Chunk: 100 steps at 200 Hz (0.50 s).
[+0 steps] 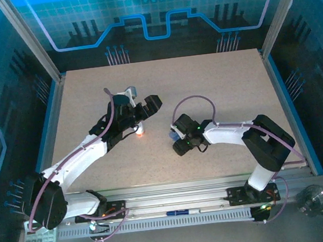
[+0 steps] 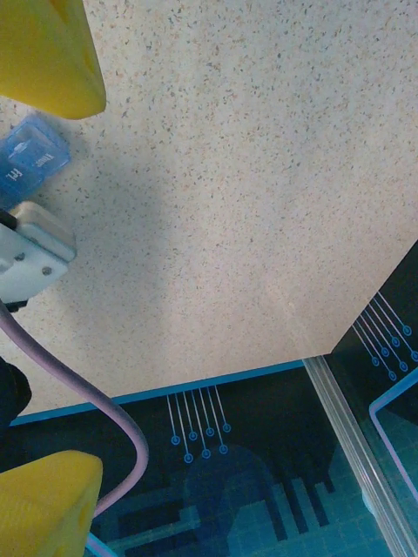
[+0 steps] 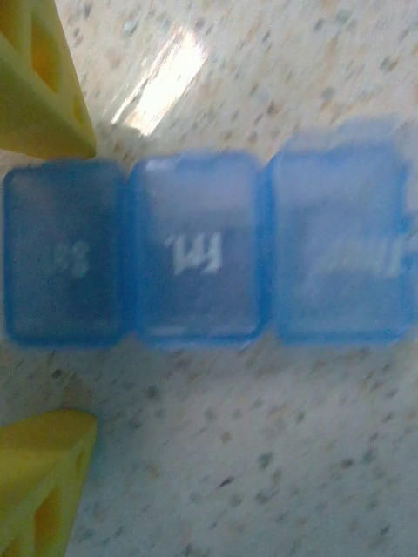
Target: Sort the pills into containers
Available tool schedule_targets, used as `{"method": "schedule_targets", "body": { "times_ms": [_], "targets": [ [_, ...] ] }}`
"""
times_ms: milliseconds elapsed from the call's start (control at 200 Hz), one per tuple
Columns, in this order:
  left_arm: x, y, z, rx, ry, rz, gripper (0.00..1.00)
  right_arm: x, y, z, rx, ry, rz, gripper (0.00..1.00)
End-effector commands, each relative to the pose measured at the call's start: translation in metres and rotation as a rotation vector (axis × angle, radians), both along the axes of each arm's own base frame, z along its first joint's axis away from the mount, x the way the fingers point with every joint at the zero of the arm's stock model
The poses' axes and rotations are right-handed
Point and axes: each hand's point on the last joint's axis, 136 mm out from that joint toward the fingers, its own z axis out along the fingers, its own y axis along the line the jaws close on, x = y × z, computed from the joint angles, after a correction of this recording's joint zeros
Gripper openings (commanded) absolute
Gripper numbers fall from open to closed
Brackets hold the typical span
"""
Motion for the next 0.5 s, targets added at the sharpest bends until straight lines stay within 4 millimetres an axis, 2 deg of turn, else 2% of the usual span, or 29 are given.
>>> {"method": "schedule_targets", "body": {
  "times_ms": [0,285,290,320,495],
  "targets": [
    [0.003,0.003,0.005,0.021,-0.028,0.0,0.99,-0.011,-0.035,-0.002,-0.118,0.032,-0.099,0.76],
    [0.005,-0.001,0.006,0.032,-0.028,-0.023,0.99,-0.007,-0.071,0.0,-0.189,0.081,-0.259,0.76],
    [0.006,-0.002,0.007,0.032,-0.028,-0.024,0.99,-0.001,-0.068,0.005,-0.176,0.068,-0.265,0.75],
    [0.005,-0.002,0.007,0.034,-0.028,-0.026,0.99,0.003,-0.07,0.008,-0.172,0.064,-0.283,0.76],
    [0.005,-0.003,0.008,0.048,-0.03,-0.041,0.99,0.016,-0.092,0.014,-0.142,0.065,-0.392,0.76]
  ]
}}
